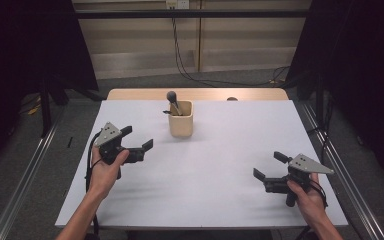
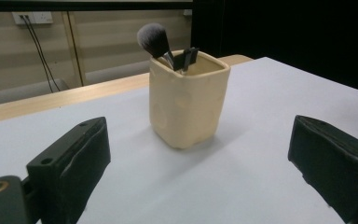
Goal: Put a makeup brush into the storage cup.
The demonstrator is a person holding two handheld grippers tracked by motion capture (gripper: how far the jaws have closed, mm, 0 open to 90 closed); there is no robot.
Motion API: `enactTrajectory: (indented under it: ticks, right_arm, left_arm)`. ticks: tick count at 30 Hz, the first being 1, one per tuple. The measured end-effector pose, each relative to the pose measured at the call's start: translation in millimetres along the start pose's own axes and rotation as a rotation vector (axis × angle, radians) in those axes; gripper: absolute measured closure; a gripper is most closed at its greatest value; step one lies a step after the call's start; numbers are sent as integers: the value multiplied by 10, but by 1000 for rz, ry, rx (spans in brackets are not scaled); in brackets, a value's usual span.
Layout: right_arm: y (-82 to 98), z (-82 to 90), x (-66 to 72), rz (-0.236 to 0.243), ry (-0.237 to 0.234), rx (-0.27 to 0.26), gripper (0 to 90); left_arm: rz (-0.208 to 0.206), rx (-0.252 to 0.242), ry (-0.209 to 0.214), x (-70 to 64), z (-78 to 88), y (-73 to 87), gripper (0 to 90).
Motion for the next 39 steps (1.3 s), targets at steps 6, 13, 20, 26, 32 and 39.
enactTrajectory:
  ticks: [6,13,20,26,32,39]
  right_arm:
    - [7,17,2,-2,4,1,5]
    - [14,50,-8,0,17,-2,5]
    - [16,60,-11,-5,21,-5,5]
    - [18,70,-10,-3,20,-6,5]
    - [15,63,-7,-6,20,-7,5]
    - [21,71,-7,-2,18,-5,5]
  left_arm:
    - [-18,-6,-11,-37,135,94,53]
    - [-13,-13,-16,-51,278,178,49]
    - [-16,5,-40,-62,439,298,49]
    - [-16,15,-77,-38,616,402,43]
    - [1,36,-80,-77,712,513,42]
    - [-10,33,-99,-77,802,589,42]
Point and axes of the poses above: each handheld gripper's, and its own axes: z roughly backward along the jaws, y roughly out of its underside, x roughly to its left, the point moved 5 cm from there along -z, roughly forward along the jaws, and after that the axes turned 4 degrees about -y, right-handed, at the moved point
